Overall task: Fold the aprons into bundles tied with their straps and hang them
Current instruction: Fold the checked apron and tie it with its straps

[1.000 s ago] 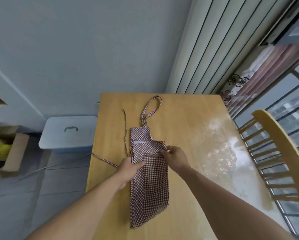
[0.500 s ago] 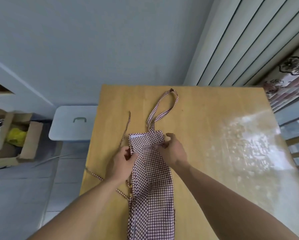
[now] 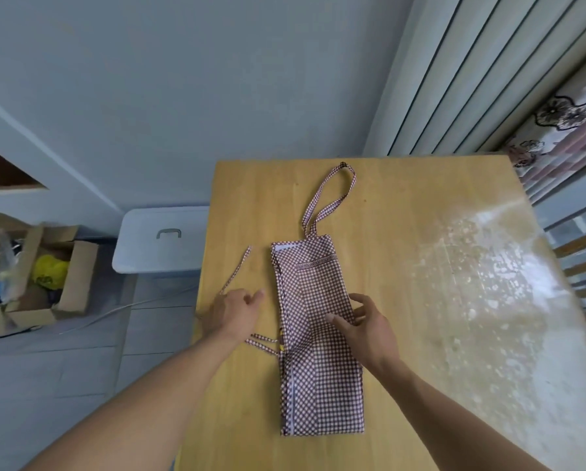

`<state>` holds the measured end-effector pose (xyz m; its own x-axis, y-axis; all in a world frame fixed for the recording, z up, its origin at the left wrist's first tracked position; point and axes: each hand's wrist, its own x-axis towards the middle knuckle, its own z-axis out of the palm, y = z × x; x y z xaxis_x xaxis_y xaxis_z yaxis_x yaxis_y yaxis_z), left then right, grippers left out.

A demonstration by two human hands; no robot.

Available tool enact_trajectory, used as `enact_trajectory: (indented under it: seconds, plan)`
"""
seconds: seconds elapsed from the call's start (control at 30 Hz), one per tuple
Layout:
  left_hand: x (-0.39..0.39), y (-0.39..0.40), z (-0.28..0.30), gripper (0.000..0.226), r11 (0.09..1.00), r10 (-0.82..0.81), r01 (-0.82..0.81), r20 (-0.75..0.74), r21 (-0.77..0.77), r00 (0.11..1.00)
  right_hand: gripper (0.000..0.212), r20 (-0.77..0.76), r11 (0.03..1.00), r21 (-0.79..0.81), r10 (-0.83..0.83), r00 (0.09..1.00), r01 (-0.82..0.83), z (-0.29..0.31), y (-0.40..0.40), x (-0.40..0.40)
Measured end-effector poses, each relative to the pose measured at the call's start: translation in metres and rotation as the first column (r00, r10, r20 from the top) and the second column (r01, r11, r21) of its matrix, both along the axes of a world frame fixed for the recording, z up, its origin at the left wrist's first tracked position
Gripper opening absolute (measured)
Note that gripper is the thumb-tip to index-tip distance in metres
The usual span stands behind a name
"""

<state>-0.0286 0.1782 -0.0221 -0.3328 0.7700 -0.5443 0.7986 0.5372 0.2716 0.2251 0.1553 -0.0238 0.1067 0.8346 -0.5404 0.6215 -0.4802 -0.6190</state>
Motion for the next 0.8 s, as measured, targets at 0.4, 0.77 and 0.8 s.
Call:
enact_trajectory:
  seconds: [0.4,0.77,0.8]
  plan:
    - [0.049,-0.075,-0.019,0.036,0.997,-0.033,0.047,0.204,-0.063,0.978,0.026,0.109,0.949,-0.255,-0.164,0.98,0.187,-0.004,-0.152,0.009]
    - [0.011,-0.139,-0.011,0.049,0.861,-0.399,0.431,-0.169,0.27,0.902,0.034,0.081,0.877,-0.432,-0.194,0.978,0.21,0.0,-0.218,0.013]
    - [0.013,-0.148,-0.007,0.05,0.718,-0.549,0.583,-0.206,0.38,0.81,0.033,0.1,0.904,-0.389,-0.152,0.983,0.179,0.002,-0.224,0.012]
